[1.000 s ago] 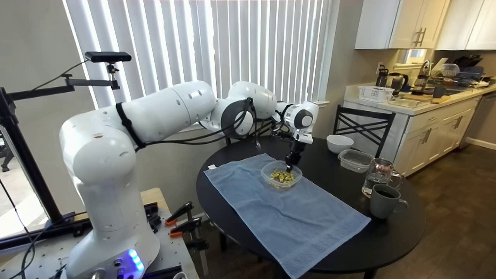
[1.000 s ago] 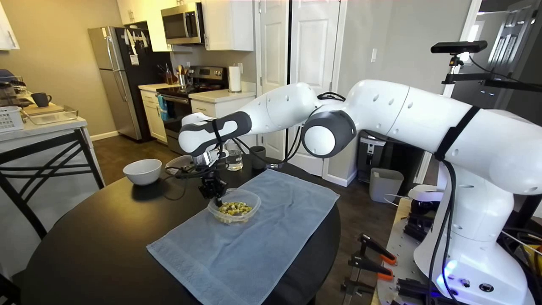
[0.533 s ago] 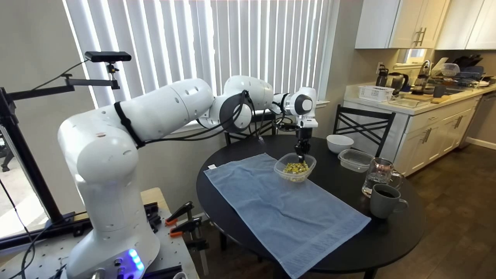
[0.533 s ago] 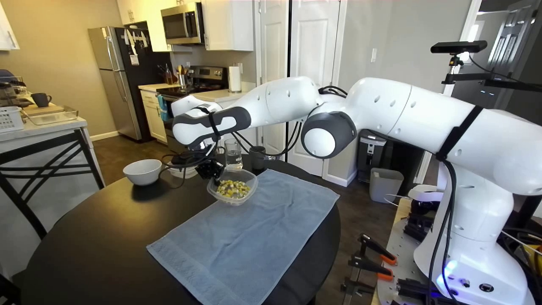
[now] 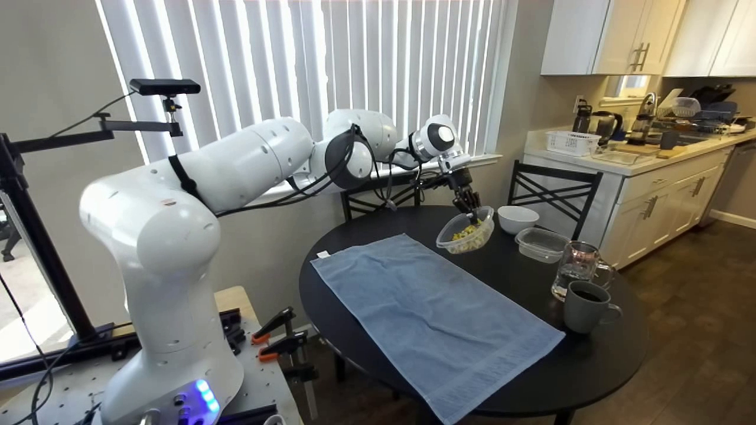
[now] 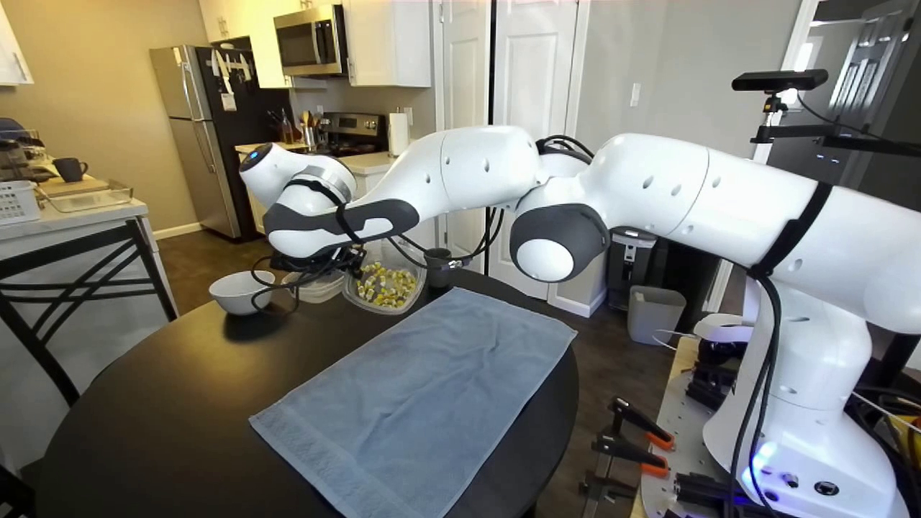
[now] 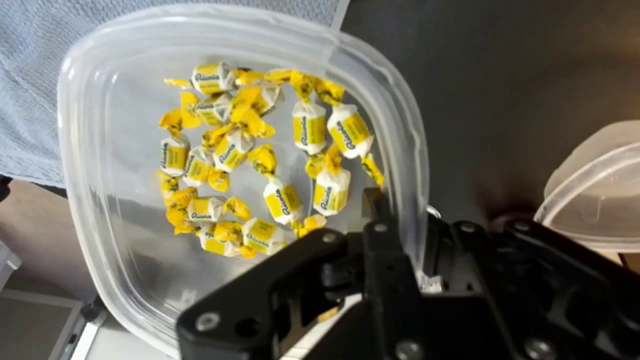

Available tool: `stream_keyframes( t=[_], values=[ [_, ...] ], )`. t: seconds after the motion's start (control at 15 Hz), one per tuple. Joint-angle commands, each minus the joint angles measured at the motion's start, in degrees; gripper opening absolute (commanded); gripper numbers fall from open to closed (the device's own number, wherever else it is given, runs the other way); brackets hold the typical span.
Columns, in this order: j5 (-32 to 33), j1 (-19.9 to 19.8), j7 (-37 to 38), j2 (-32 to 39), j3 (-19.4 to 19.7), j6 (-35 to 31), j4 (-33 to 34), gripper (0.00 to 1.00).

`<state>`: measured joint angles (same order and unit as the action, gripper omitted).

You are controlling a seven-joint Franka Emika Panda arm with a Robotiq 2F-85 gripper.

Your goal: Pour the sweets out of the bowl

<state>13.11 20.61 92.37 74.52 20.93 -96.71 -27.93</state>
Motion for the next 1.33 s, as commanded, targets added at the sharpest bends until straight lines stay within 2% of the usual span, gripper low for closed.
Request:
stream_keyframes(
  t=[0.0,0.07,0.27,0.33,0.4,0.67,0.93,1.27],
  values=[
    [7.14,-0.05,5.17,5.14,1.71,2.34,10.74,0.01],
    [7.26,1.78,7.31,2.04,4.04,-1.14,5.15,0.01],
    [10.57,2.44,10.39,3.18,6.92,-1.84,7.58,0.01],
    [13.26,2.26,10.18,3.74,6.02,-1.44,8.75,0.01],
    [14.47,3.00,9.85,2.96,6.37,-2.26,6.96,0.01],
    [16.02,3.58,5.78,3.65,4.48,-3.91,7.08,0.01],
    [19.65,5.08,1.67,6.30,6.75,-4.62,7.07,0.01],
    [22.97,5.13,-6.32,11.56,6.10,-3.98,6.86,0.01]
  ],
)
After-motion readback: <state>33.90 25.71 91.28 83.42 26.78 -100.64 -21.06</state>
